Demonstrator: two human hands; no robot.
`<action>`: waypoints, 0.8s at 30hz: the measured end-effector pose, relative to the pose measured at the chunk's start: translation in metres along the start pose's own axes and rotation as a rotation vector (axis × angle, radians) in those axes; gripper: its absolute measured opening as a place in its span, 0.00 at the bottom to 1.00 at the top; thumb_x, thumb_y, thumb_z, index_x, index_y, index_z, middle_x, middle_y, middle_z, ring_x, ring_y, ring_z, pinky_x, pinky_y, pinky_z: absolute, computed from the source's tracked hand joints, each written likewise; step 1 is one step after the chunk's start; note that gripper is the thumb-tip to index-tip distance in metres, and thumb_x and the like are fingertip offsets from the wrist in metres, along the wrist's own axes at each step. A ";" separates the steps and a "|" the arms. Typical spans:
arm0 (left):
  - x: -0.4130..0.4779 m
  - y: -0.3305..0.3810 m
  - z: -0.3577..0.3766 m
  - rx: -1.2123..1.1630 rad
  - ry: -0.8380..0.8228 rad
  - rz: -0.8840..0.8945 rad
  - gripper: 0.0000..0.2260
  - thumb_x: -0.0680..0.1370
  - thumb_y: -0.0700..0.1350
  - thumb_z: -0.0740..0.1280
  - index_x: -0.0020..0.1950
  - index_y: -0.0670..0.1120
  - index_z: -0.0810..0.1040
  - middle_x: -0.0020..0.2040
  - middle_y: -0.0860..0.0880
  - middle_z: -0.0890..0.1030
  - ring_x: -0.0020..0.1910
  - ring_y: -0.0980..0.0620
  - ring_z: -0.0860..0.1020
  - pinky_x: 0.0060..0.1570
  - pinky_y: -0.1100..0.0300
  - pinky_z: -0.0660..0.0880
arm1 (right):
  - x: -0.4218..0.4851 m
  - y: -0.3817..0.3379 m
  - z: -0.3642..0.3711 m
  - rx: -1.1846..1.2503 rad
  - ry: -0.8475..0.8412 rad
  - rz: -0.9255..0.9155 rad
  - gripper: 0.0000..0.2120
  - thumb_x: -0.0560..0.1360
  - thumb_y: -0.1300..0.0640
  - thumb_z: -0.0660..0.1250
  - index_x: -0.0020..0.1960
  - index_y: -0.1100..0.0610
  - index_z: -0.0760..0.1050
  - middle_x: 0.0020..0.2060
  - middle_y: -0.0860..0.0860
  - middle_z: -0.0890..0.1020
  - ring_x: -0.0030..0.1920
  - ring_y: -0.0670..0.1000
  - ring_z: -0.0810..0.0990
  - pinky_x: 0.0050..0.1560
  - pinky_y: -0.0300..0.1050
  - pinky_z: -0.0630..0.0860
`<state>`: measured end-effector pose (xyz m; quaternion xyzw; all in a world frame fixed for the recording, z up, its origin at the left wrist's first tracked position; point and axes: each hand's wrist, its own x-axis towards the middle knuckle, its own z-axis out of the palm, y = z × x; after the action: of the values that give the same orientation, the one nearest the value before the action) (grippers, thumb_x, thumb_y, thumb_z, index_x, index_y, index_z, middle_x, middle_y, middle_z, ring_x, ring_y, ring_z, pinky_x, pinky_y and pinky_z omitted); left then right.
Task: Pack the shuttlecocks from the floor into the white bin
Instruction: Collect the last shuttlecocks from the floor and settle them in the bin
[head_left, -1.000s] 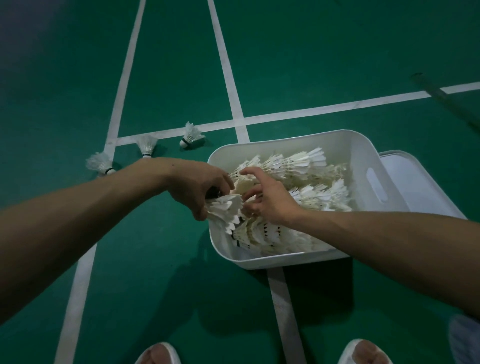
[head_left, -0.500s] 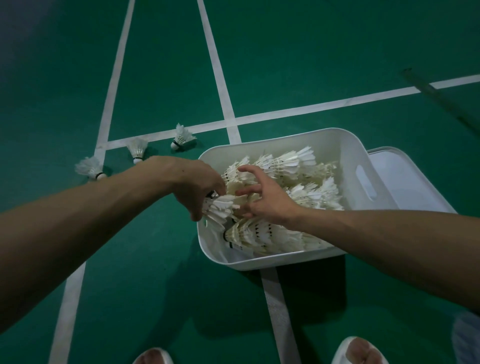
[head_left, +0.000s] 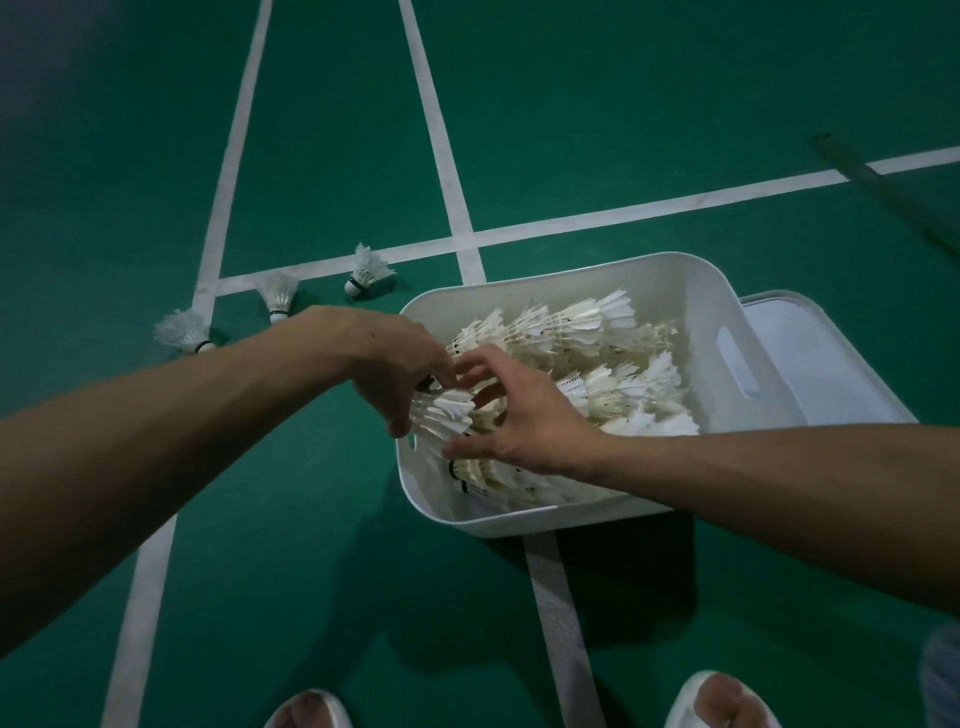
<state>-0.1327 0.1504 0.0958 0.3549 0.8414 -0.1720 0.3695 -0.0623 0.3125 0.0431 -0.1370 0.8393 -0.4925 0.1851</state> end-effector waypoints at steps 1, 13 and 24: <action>0.000 -0.001 0.001 -0.001 0.003 0.002 0.30 0.68 0.51 0.75 0.69 0.54 0.70 0.62 0.52 0.77 0.56 0.52 0.76 0.62 0.50 0.72 | 0.000 0.001 0.001 -0.005 0.016 0.003 0.33 0.62 0.52 0.81 0.63 0.51 0.69 0.57 0.46 0.77 0.52 0.46 0.78 0.50 0.39 0.77; 0.004 -0.011 0.002 -0.030 0.028 0.005 0.33 0.62 0.59 0.75 0.66 0.58 0.72 0.62 0.53 0.78 0.57 0.49 0.77 0.60 0.51 0.73 | -0.013 0.018 -0.046 -0.146 0.075 -0.010 0.22 0.66 0.57 0.78 0.53 0.51 0.70 0.53 0.48 0.75 0.52 0.46 0.78 0.49 0.43 0.80; -0.001 -0.007 0.000 -0.005 0.037 0.004 0.30 0.71 0.49 0.71 0.72 0.55 0.68 0.73 0.53 0.67 0.68 0.49 0.69 0.69 0.50 0.65 | 0.009 0.025 -0.035 -0.294 0.211 0.019 0.27 0.64 0.55 0.80 0.60 0.50 0.74 0.57 0.48 0.76 0.54 0.48 0.76 0.56 0.49 0.78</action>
<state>-0.1370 0.1454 0.0973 0.3587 0.8479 -0.1625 0.3549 -0.0871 0.3474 0.0350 -0.1020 0.9182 -0.3746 0.0785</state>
